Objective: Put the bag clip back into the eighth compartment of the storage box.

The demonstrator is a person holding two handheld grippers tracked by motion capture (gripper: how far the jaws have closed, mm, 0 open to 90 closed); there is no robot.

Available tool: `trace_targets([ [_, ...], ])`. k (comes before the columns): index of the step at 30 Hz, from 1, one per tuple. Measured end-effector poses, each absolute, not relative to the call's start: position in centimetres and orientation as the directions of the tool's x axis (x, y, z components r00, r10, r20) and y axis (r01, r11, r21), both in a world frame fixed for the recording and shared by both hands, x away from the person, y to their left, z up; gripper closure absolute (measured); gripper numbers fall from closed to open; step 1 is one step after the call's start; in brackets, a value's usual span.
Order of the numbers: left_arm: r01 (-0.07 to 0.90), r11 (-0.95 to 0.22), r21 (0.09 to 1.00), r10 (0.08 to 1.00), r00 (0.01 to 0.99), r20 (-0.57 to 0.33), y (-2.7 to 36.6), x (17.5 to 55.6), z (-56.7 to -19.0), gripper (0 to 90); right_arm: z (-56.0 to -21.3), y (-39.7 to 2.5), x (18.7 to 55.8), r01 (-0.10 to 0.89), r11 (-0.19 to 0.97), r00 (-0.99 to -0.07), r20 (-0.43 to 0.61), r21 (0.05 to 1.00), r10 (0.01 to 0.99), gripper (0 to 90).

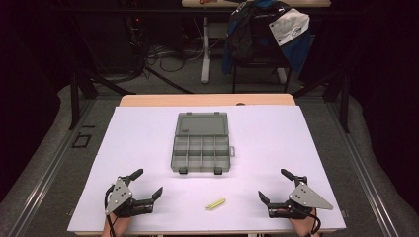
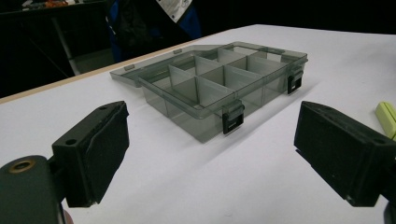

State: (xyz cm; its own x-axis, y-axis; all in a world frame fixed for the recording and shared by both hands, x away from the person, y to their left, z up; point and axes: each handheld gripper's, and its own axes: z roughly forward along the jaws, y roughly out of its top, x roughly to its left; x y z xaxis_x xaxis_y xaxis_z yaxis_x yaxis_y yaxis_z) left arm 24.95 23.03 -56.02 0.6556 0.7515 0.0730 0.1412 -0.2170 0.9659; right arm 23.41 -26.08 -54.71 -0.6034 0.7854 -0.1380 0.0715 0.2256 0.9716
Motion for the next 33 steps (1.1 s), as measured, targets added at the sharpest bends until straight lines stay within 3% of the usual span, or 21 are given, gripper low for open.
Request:
trace_targets([
  [13,0.142,-0.22,0.965,0.745,0.664,0.072,22.5,24.9,-55.8,10.3,-54.7,-26.2,23.5,0.081,0.223,-0.604,-0.13,0.971,0.786,0.0],
  [33,0.174,-0.293,0.94,0.685,0.724,0.08,18.7,25.3,-54.7,10.4,-54.6,-26.3,23.6,0.088,0.213,-0.602,-0.118,0.973,0.79,0.0],
])
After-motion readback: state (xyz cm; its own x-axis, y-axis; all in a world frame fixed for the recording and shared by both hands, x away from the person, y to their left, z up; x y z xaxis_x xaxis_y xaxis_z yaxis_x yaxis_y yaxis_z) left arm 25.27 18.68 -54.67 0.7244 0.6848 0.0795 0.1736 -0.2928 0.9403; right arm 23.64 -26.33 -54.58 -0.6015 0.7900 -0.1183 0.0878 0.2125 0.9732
